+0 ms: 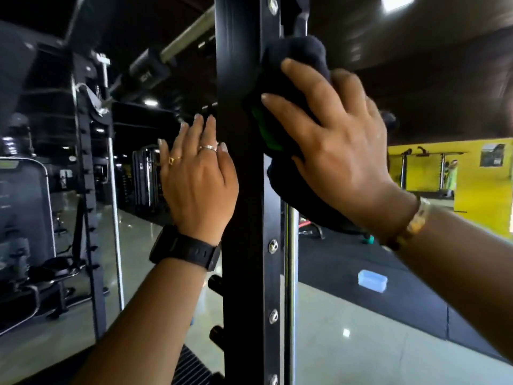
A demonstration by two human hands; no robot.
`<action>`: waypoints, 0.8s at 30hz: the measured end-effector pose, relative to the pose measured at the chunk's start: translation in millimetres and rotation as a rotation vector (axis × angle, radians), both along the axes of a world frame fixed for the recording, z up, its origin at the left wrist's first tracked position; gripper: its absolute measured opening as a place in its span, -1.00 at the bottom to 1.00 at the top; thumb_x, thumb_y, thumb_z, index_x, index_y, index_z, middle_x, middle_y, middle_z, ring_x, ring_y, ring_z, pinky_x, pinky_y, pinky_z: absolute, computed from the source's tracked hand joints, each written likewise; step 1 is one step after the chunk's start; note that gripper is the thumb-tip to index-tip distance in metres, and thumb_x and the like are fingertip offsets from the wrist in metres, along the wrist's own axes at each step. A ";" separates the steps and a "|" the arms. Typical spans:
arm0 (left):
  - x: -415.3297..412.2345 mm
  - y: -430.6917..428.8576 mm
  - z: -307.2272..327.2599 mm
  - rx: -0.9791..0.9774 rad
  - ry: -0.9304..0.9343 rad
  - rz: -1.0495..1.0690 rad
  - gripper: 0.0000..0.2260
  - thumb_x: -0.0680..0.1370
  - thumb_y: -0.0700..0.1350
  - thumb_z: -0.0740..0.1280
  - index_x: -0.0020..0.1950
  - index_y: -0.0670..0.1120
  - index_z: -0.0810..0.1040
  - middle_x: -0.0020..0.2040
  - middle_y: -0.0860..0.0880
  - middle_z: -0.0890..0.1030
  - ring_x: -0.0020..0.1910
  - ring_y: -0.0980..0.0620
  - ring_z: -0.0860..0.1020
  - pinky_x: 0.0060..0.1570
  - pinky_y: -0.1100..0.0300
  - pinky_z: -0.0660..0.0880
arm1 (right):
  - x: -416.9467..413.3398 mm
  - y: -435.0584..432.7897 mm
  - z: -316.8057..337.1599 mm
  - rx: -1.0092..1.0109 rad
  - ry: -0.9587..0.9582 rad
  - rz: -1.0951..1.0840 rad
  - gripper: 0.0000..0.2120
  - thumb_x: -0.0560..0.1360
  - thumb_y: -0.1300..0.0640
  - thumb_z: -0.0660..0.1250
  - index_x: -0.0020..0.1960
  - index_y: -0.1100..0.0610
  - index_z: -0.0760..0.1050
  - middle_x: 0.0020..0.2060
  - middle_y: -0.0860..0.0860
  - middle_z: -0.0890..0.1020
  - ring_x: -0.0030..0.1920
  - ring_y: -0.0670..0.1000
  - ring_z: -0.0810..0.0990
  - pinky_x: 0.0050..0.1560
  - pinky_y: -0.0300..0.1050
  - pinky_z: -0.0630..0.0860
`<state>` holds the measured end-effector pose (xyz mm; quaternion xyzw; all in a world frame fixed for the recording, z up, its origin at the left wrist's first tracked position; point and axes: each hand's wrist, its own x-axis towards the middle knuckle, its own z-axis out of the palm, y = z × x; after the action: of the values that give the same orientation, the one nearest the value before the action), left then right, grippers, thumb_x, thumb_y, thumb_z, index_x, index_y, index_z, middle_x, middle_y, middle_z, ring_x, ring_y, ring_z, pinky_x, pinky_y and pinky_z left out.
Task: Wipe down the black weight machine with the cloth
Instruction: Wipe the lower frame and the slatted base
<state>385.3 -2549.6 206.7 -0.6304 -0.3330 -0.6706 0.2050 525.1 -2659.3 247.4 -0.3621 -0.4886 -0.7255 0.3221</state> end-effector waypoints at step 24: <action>46.2 80.0 63.0 0.022 -0.201 -0.678 -0.46 0.59 0.03 0.03 0.53 -0.17 0.25 0.54 -0.11 0.25 0.54 -0.06 0.16 0.51 -0.09 0.08 | -39.0 68.1 235.7 -0.289 0.040 -0.489 -0.56 0.58 -0.11 0.18 0.38 0.06 0.42 0.31 0.15 0.46 0.30 0.24 0.40 0.27 0.18 0.37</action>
<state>431.5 -2469.6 269.7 -0.6336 -0.1159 -0.7629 -0.0563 486.1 -2591.2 483.1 -0.5258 -0.4786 -0.6971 0.0921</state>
